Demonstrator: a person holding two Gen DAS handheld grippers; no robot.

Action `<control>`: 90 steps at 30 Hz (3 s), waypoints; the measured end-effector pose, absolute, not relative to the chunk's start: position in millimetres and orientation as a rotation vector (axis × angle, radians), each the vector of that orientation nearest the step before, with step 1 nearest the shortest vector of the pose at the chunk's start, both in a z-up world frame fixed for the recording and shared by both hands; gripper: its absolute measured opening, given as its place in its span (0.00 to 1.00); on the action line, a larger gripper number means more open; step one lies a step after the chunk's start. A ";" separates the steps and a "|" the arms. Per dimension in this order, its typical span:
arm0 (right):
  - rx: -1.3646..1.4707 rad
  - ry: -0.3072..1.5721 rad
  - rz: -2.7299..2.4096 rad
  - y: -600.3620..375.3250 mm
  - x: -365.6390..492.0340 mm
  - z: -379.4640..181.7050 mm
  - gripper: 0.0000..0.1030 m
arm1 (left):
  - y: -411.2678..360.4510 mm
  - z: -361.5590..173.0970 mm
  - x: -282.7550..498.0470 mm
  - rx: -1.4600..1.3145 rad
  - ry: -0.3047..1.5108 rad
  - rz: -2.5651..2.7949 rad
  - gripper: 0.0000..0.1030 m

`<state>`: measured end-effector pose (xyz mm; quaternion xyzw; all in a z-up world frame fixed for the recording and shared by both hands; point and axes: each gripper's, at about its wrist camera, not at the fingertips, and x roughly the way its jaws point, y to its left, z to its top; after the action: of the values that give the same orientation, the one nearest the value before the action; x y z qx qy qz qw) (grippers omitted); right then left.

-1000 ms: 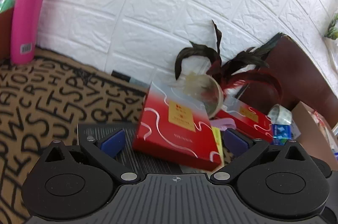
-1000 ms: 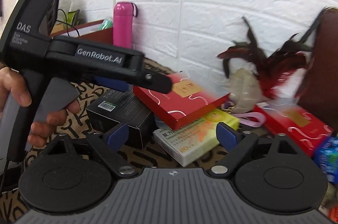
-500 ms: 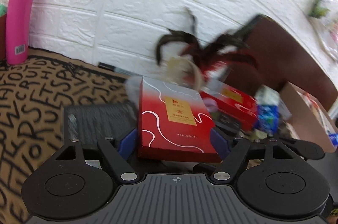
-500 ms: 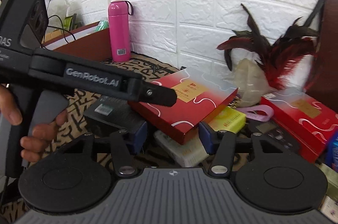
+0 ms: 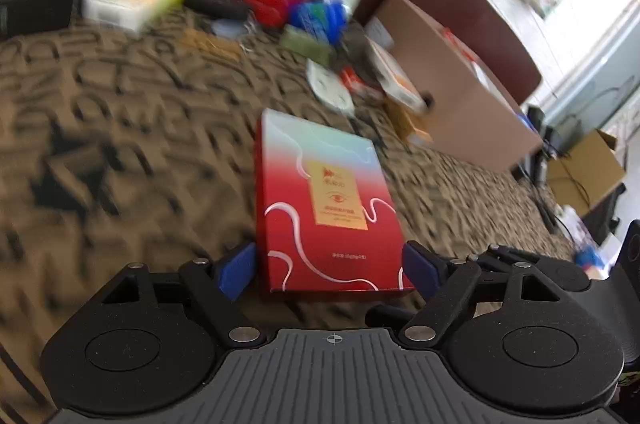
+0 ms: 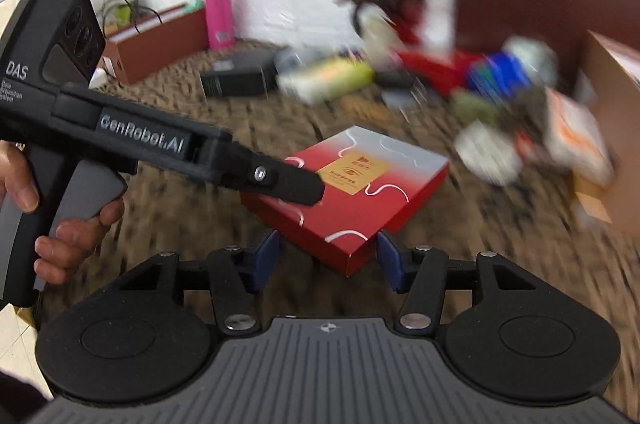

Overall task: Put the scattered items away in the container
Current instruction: 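Grasp the red-and-white gift box with the left gripper and lift it, then carry the gift box into the cardboard box and open the left gripper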

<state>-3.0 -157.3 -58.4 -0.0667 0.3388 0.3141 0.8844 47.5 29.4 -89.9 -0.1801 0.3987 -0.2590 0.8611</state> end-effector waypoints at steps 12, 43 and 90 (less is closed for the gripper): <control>-0.186 0.651 0.626 -181.0 -25.3 -70.1 0.72 | 8.0 -72.4 61.3 -0.200 0.843 -0.481 0.92; -0.191 0.642 0.620 -170.5 1.1 -86.1 0.82 | -27.0 -80.1 74.9 -0.051 0.860 -0.519 0.80; -0.418 0.525 0.398 -329.2 244.2 12.5 0.78 | -216.1 20.5 293.0 -0.165 0.614 -0.599 0.90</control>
<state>244.2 -329.2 12.5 -0.2040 0.2560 0.1938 0.9248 293.0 -216.1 20.5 -0.0800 0.2974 -0.2901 0.9061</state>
